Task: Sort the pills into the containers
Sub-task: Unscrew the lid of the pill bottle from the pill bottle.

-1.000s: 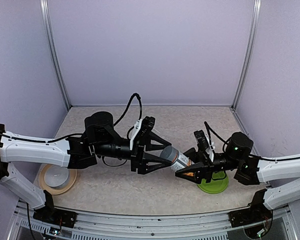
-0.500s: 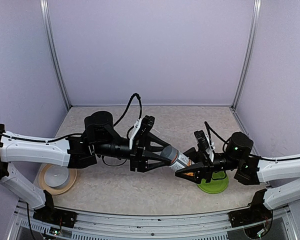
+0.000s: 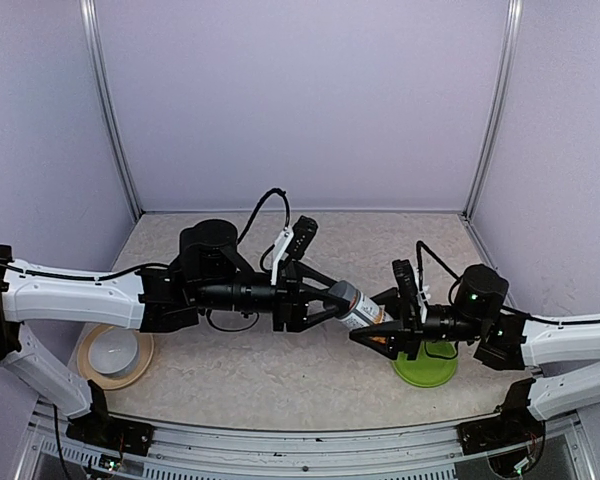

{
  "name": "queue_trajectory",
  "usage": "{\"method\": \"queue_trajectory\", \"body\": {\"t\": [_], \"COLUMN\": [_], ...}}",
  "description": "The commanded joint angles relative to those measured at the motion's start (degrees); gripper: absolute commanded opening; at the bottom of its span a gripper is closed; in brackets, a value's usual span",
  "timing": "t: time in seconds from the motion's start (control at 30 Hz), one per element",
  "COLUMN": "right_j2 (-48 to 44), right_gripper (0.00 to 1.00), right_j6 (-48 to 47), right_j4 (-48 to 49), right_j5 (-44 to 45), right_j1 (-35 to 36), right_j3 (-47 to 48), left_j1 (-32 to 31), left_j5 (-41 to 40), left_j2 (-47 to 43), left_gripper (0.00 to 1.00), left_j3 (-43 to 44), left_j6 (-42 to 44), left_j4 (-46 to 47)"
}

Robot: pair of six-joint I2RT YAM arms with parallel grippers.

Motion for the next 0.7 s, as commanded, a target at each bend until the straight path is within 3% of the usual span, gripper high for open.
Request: {"method": "queue_trajectory", "body": {"t": [0.0, 0.53, 0.67], "right_j2": [-1.95, -2.69, -2.19], "right_gripper": [0.01, 0.0, 0.0], "right_j6": [-4.26, -7.11, -6.58], "right_j4": [2.14, 5.7, 6.39], "right_j5": [3.02, 7.41, 7.64], "right_j1": [0.62, 0.67, 0.69], "right_j3": [-1.97, -5.06, -5.08], "left_j1": [0.48, 2.57, 1.99], "left_j5": [-7.42, -12.25, -11.28], "left_j2": [-1.17, -2.82, -2.25], "left_gripper": [0.31, 0.3, 0.38], "left_j3": [1.14, 2.77, 2.74], "left_j6": [-5.54, -15.0, -15.41], "left_j4": [-3.21, -10.54, -9.82]}}
